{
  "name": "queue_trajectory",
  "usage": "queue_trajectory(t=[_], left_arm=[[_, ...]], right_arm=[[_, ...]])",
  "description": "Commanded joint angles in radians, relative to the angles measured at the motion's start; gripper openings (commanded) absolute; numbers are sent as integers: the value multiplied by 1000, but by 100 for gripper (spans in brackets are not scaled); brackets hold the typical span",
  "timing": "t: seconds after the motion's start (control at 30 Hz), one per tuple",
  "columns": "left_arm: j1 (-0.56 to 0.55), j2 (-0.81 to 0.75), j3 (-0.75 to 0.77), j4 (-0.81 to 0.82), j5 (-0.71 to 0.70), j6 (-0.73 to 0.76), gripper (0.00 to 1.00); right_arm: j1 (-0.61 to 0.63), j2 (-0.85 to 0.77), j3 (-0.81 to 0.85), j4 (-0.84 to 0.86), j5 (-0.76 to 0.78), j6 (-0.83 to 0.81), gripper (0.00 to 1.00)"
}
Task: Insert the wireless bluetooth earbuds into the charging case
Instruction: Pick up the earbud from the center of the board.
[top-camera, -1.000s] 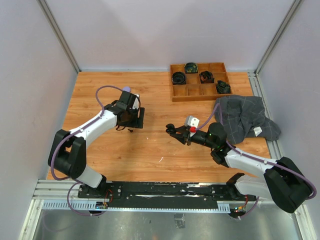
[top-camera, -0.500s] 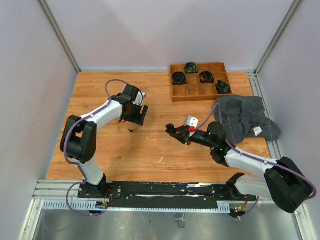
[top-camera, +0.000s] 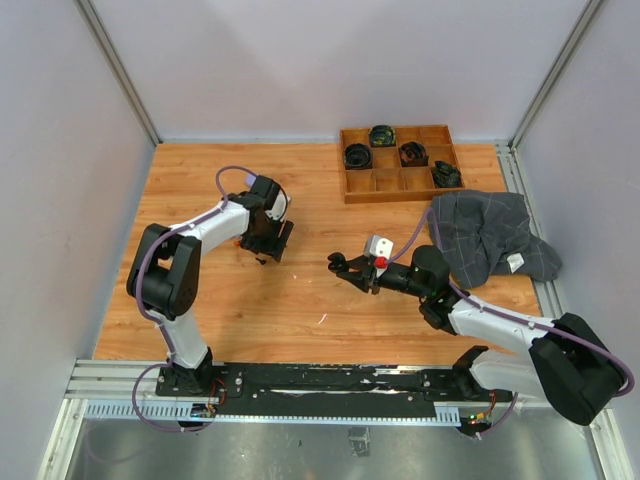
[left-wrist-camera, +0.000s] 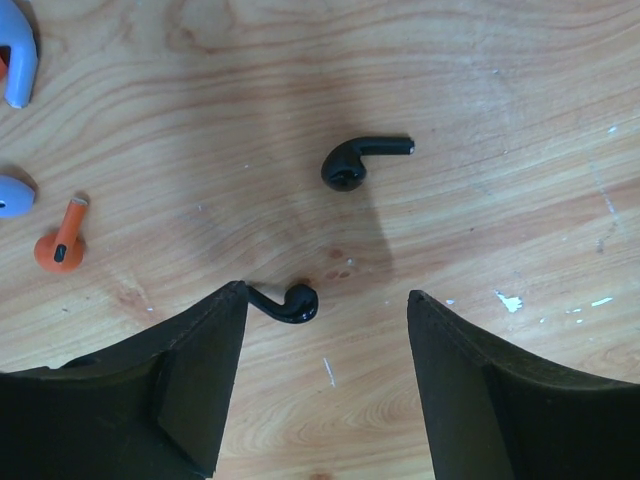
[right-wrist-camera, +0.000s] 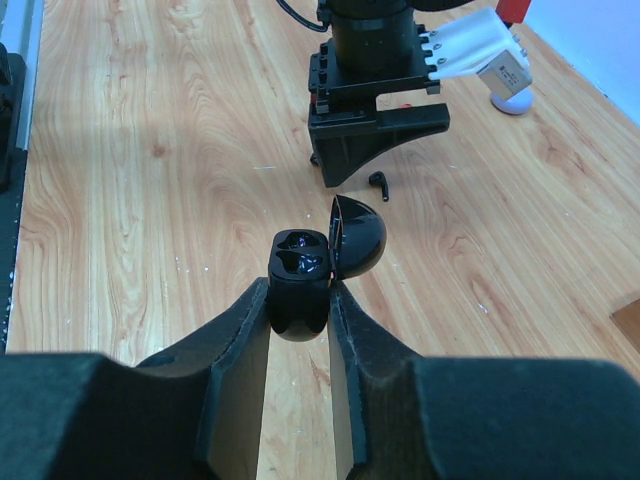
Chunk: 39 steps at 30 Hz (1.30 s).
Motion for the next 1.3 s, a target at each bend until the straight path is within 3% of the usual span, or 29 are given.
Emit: queue_trajectory(t=[0.0, 0.27, 0.53, 0.8, 1.07, 1.27], left_arm=[[5, 21, -17, -30, -29, -3, 70], [5, 36, -10, -47, -30, -9, 63], [5, 37, -5, -72, -31, -23, 46], [5, 24, -10, -93, -22, -51, 45], [4, -16, 1, -91, 11, -70, 56], [4, -2, 23, -64, 15, -126, 57]], right_arm=[[14, -2, 34, 15, 0, -21, 1], [17, -1, 35, 15, 2, -22, 1], [17, 4, 36, 14, 1, -23, 1], [18, 7, 37, 13, 1, -23, 1], [19, 11, 40, 10, 0, -24, 1], [21, 9, 40, 6, 0, -26, 1]])
